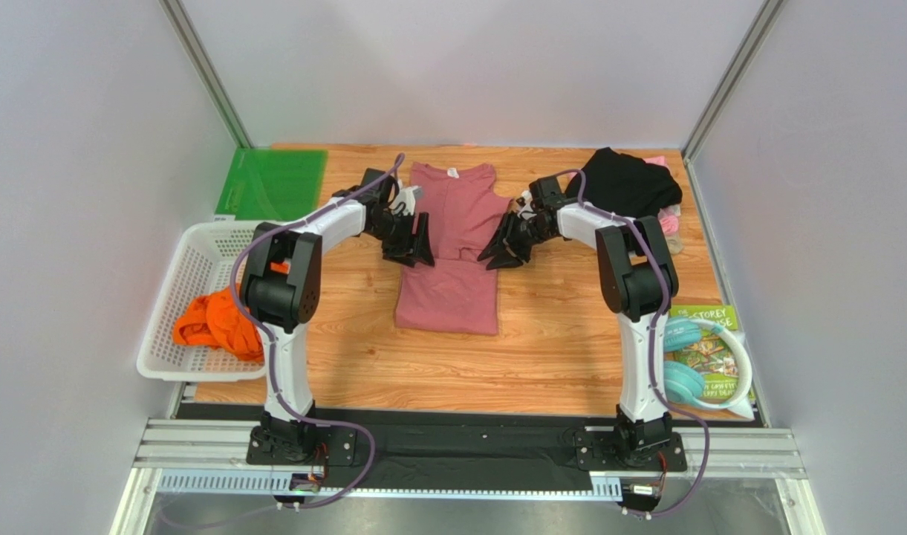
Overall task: Fold and stack the t-shirts
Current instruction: Fold the folded rectangular tshirt in 1/3 of the way
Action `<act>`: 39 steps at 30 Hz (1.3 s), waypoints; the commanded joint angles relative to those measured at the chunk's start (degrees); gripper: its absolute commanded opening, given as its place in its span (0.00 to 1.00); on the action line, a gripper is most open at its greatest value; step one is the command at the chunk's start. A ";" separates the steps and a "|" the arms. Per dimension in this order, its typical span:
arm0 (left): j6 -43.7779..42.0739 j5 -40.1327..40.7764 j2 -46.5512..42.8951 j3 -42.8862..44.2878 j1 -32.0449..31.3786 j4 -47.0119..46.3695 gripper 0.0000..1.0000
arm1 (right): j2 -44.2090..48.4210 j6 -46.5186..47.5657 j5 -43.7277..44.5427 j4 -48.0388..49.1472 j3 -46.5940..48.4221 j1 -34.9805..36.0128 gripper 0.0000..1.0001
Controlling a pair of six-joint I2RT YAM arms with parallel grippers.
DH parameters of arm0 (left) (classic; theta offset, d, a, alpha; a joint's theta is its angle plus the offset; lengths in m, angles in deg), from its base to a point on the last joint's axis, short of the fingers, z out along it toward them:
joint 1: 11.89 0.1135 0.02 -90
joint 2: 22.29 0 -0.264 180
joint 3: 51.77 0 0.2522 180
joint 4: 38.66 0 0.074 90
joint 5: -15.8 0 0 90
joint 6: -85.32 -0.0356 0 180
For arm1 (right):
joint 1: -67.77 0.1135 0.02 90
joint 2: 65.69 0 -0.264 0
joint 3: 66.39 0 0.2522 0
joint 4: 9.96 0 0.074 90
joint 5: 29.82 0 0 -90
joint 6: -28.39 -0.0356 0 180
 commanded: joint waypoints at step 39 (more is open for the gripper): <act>11.45 -23.55 -15.10 -21.23 0.38 -7.24 0.81 | 20.08 -6.82 0.16 8.06 -13.72 11.39 0.39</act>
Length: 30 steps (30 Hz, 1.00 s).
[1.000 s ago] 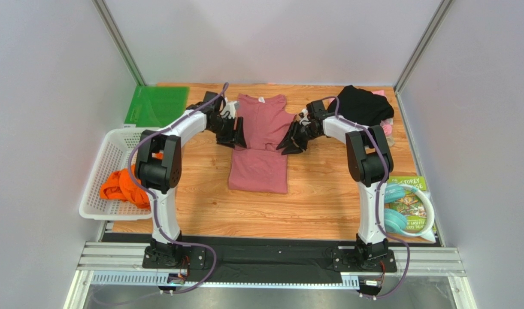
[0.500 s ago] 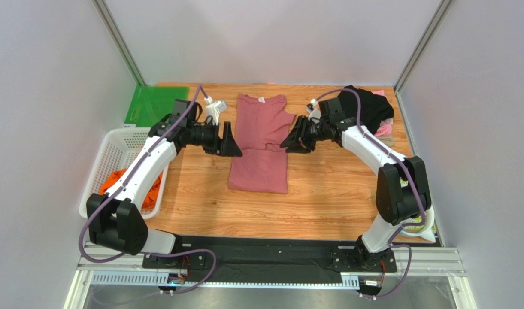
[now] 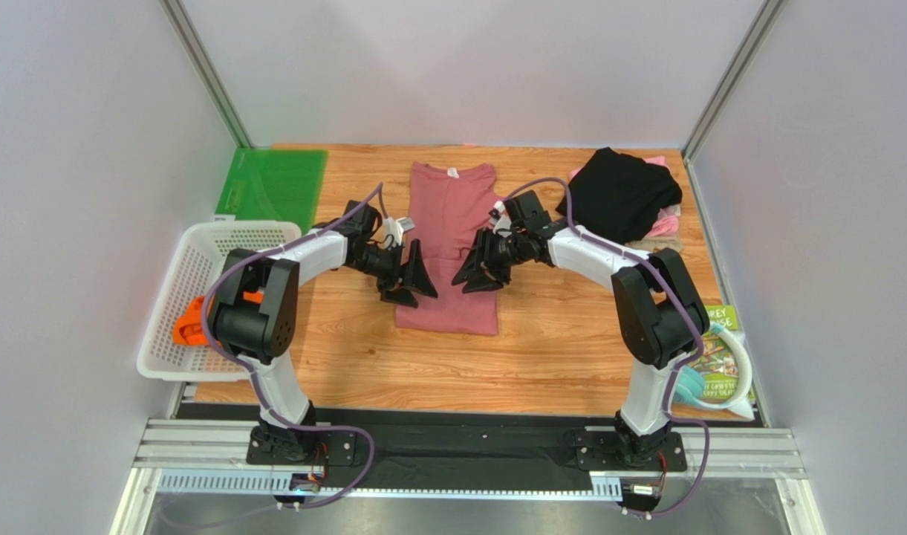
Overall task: Fold and stack the t-shirts
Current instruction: Fold the folded rectangular tshirt in 1/3 of the way
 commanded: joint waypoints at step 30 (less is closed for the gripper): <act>-5.29 -11.48 -7.54 1.95 -0.64 11.54 1.00 | -5.01 -9.13 -7.96 12.58 -1.10 2.46 0.39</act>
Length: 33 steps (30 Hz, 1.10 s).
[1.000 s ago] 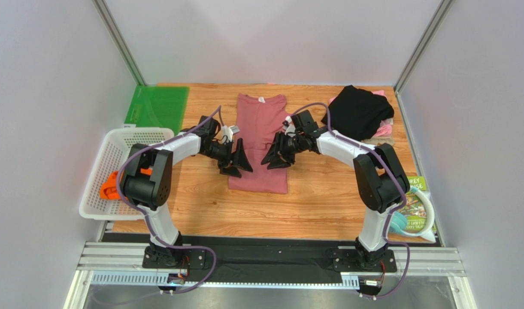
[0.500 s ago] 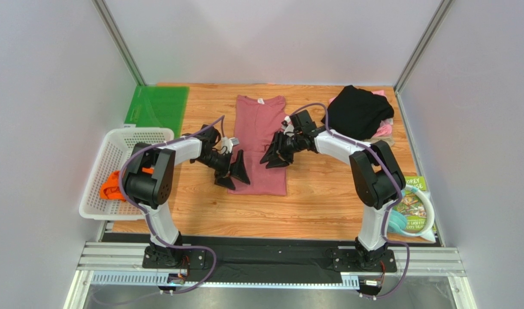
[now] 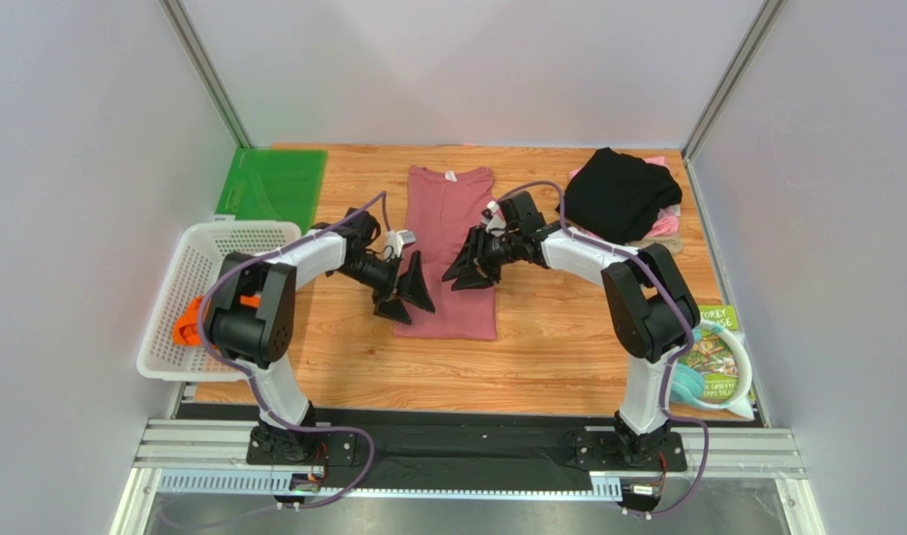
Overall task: Fold and stack the t-shirts
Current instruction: Fold the folded rectangular tshirt in 1/3 of the way
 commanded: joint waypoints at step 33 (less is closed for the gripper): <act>-2.85 -9.94 -9.87 1.55 -1.66 5.02 1.00 | 6.31 3.25 -2.07 -6.58 -2.27 -1.18 0.40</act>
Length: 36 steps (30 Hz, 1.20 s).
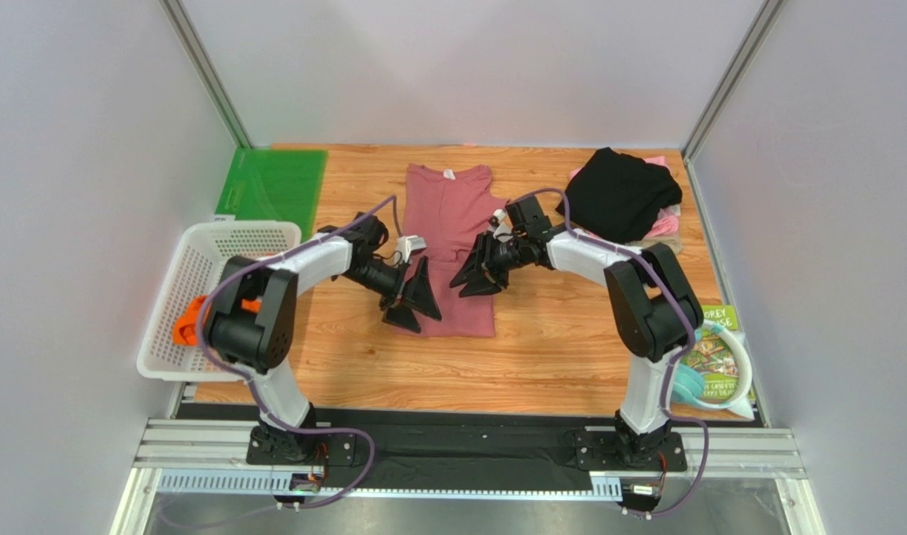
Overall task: Fold and stack the t-shirts
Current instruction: Fold the folded rectangular tshirt in 1/3 of the way
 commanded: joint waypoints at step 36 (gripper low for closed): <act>-8.66 1.33 3.59 0.26 1.43 2.86 1.00 | 4.20 3.86 2.72 1.27 -13.42 1.01 0.39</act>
